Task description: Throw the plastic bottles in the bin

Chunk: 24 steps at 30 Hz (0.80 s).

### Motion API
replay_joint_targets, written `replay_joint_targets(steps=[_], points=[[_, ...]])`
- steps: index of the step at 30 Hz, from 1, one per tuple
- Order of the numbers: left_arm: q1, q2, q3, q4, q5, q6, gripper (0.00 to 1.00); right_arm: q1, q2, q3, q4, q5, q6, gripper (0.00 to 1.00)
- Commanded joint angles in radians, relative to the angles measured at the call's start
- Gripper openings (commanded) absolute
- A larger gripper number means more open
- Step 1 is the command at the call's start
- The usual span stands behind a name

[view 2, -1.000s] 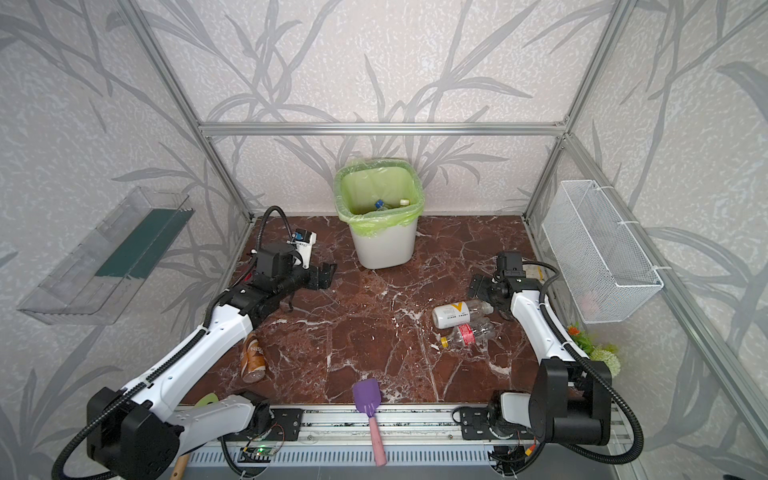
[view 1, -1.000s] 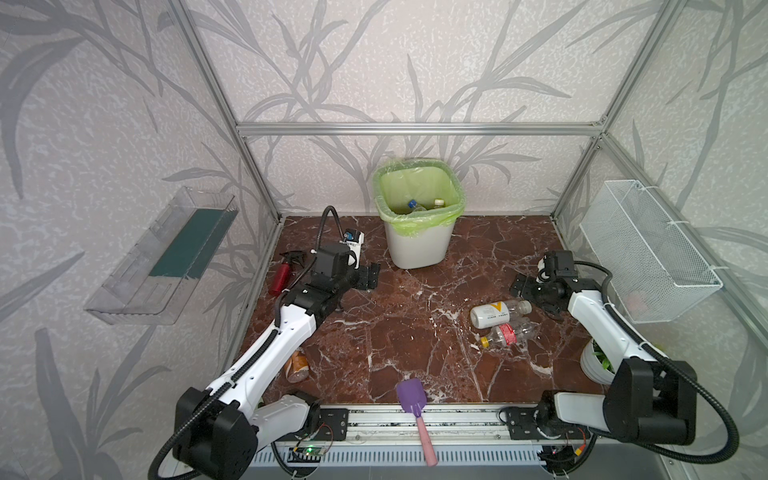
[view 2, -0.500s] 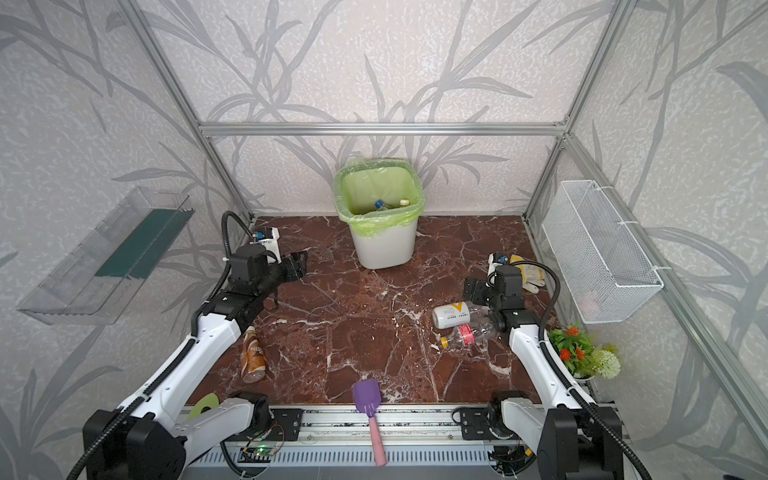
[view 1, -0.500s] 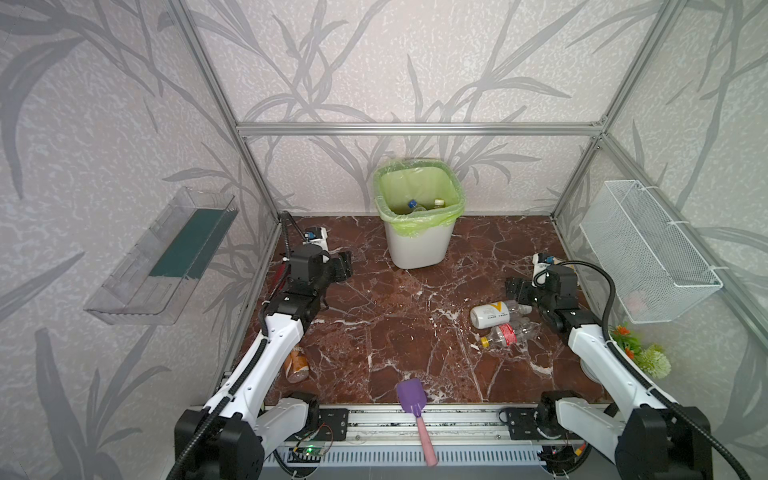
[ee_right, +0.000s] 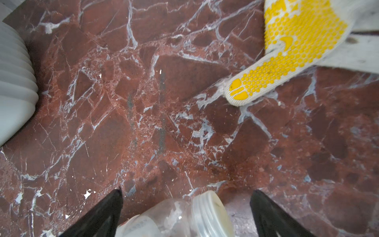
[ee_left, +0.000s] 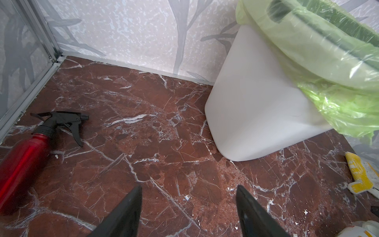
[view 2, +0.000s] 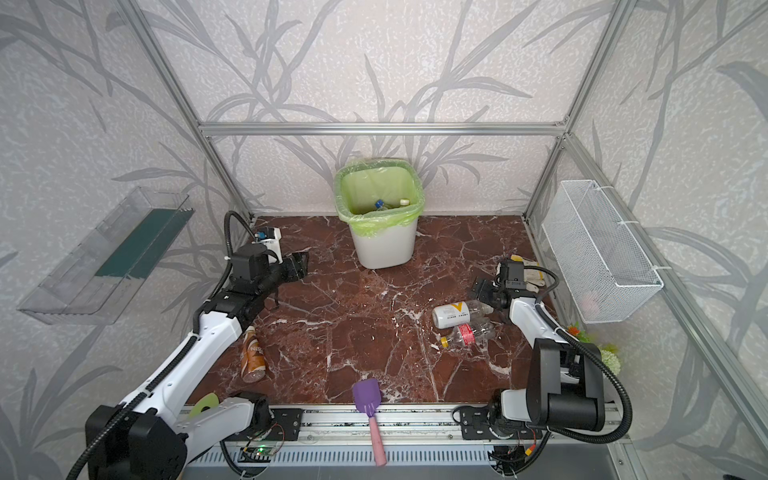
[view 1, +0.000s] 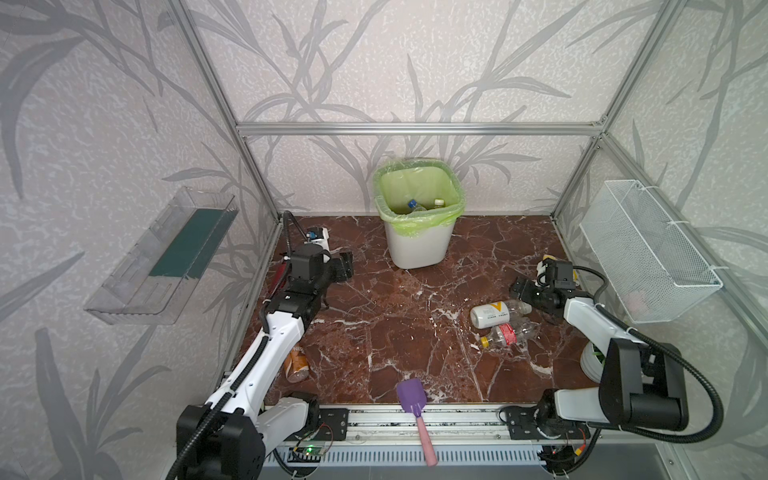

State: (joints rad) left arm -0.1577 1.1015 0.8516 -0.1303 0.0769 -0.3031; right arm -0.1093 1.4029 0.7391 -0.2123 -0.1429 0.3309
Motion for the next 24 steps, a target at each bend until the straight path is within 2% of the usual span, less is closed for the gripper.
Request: replay_joint_targets(steps=[1,4,10,14,21,24], points=[[-0.001,0.0,0.029,-0.021,0.008,0.022,0.73,-0.005,0.029,0.032,-0.039,-0.054,0.013,0.98],[-0.002,0.004,0.033,-0.023,0.015,0.021,0.73,-0.007,0.06,0.051,-0.065,-0.12,0.006,0.97],[-0.003,0.007,0.039,-0.034,0.024,0.019,0.75,0.002,0.056,0.016,-0.023,-0.214,0.092,0.94],[-0.016,0.035,0.066,-0.074,0.049,0.047,0.81,0.047,0.016,0.008,-0.017,-0.216,0.145,0.94],[-0.103,0.074,0.108,-0.141,0.055,0.112,0.85,0.184,0.018,0.026,0.019,-0.237,0.24,0.93],[-0.148,0.091,0.131,-0.194,0.051,0.15,0.86,0.211,0.03,0.044,0.0,-0.236,0.232,0.92]])
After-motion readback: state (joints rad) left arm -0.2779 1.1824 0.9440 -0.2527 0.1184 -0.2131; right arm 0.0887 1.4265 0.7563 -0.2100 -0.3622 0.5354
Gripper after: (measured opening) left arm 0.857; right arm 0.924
